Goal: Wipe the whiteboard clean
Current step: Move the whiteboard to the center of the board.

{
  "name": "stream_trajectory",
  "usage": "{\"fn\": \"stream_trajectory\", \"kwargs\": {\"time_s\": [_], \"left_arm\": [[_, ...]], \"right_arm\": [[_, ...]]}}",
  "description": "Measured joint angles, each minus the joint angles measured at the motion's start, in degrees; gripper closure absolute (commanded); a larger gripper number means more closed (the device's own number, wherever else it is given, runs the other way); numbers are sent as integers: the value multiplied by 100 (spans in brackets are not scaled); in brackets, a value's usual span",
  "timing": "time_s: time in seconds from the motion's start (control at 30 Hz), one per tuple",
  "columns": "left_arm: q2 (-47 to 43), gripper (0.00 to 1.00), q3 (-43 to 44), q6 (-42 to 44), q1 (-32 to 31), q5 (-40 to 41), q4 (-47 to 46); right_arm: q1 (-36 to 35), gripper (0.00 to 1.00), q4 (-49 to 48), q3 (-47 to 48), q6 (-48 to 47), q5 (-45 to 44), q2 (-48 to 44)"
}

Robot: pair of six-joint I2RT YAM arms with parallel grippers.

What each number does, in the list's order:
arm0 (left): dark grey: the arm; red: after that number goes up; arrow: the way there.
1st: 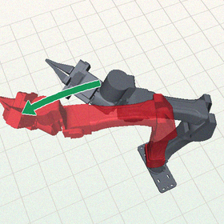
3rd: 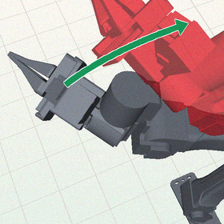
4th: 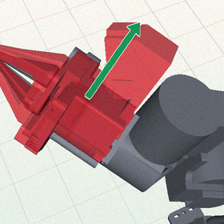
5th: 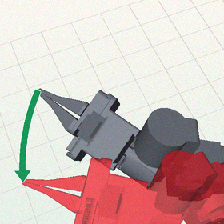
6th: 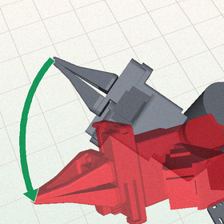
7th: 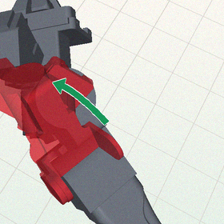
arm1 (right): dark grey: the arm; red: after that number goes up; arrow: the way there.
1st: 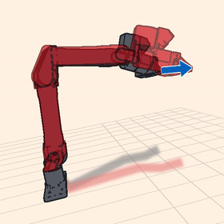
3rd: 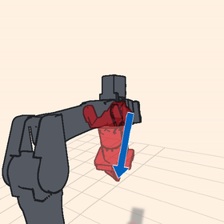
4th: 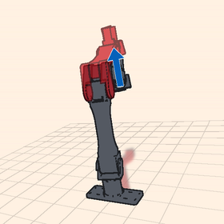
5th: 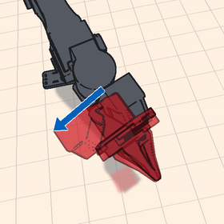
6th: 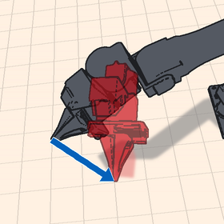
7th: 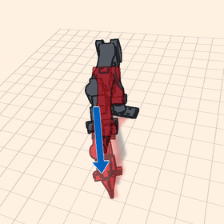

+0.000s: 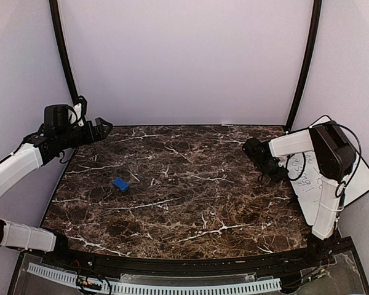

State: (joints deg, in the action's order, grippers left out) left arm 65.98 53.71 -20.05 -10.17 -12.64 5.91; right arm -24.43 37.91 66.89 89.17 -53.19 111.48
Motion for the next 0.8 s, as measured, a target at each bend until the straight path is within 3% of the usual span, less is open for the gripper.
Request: {"fn": "stream_trajectory", "kwargs": {"time_s": [0.17, 0.3, 0.8], "left_arm": [[0, 1, -15, 0, 0, 0, -7], [0, 1, -26, -2, 0, 0, -7], [0, 1, -31, -2, 0, 0, -9]], "right_arm": [[127, 43, -7, 31, 4, 0, 59], [195, 54, -9, 83, 0, 0, 157], [343, 67, -2, 295, -52, 61, 363]]}}
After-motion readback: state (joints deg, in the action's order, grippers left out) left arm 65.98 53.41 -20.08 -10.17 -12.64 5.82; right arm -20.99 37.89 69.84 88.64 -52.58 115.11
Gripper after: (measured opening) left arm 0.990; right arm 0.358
